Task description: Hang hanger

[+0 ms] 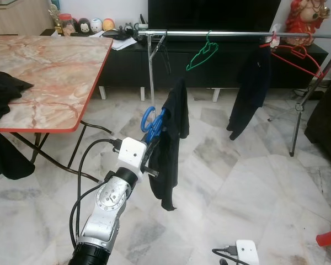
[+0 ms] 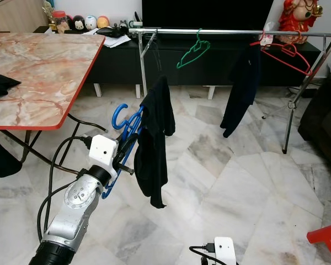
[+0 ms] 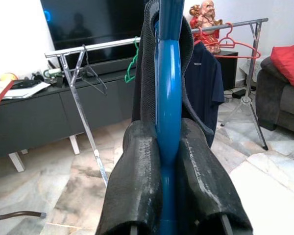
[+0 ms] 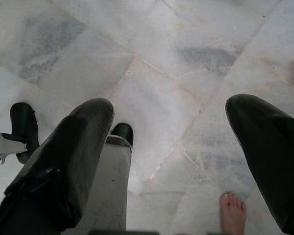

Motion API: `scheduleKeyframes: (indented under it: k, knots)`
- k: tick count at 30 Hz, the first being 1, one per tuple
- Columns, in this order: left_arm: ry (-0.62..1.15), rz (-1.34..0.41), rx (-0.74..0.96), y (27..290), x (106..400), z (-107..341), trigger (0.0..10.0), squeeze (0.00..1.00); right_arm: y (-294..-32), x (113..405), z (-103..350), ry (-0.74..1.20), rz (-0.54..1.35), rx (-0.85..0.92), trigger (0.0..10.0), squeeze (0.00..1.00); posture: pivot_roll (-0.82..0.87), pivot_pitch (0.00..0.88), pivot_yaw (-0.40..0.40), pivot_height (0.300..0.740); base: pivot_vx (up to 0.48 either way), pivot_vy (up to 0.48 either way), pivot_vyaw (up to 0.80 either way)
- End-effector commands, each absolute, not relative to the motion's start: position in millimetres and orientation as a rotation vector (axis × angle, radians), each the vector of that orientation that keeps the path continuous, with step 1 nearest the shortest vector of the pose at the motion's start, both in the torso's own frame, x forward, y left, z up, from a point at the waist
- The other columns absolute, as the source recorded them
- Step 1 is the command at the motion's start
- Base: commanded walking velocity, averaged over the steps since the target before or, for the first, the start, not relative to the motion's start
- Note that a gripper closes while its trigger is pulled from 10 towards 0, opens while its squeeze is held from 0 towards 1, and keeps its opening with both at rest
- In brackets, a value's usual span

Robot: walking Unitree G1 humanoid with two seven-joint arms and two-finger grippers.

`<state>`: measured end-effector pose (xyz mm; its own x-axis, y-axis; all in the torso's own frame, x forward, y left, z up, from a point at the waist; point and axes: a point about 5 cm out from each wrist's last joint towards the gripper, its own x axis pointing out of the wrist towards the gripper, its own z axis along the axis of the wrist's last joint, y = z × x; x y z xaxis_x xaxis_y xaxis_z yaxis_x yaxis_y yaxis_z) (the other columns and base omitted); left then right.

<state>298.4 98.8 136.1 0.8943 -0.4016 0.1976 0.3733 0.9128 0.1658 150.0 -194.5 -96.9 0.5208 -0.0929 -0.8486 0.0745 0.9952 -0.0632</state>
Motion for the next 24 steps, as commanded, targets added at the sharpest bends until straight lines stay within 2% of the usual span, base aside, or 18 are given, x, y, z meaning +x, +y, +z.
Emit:
scheduleKeyframes:
  k: [1,3,6,7,8,9,14,17,24]
  knots:
    - [-0.299,-0.403,0.107,95,302,153,10.0,0.00,-199,147,-97,1.015,-0.134,-0.004,10.0,0.00,0.04,0.000,-0.043,0.740,0.000,0.000,0.00]
    - [-0.300,-0.402,0.107,96,302,153,10.0,0.00,-202,153,-94,0.967,-0.158,0.004,10.0,0.00,0.04,0.000,-0.043,0.740,0.000,0.000,0.00]
    - [-0.301,-0.398,0.112,98,303,154,10.0,0.00,-209,185,-75,0.781,-0.214,0.068,10.0,0.00,0.03,0.000,-0.033,0.740,0.000,0.000,0.00]
    - [-0.301,-0.398,0.112,98,303,154,10.0,0.00,-209,185,-75,0.781,-0.214,0.068,10.0,0.00,0.03,0.000,-0.033,0.740,0.000,0.000,0.00]
    - [-0.300,-0.397,0.114,99,303,154,10.0,0.00,-212,198,-66,0.694,-0.223,0.084,10.0,1.00,0.03,0.000,-0.031,0.740,0.000,0.000,0.00]
    - [-0.299,-0.397,0.115,100,303,155,10.0,0.00,-214,213,-54,0.604,-0.217,0.079,10.0,1.00,0.02,0.000,-0.027,0.740,0.000,0.000,0.00]
    - [-0.297,-0.401,0.111,98,303,154,10.0,0.00,-213,249,-16,0.318,-0.189,0.025,10.0,1.00,0.01,0.000,-0.022,0.740,0.000,0.000,0.00]
    - [-0.297,-0.402,0.110,98,303,154,10.0,0.00,-210,254,-7,0.257,-0.153,-0.012,9.7,1.00,0.01,0.000,-0.019,0.740,0.000,0.000,0.00]
    - [-0.296,-0.407,0.108,97,304,155,10.0,0.00,-197,266,22,0.044,-0.105,-0.031,10.0,1.00,0.00,0.000,-0.012,0.740,0.000,0.000,0.00]
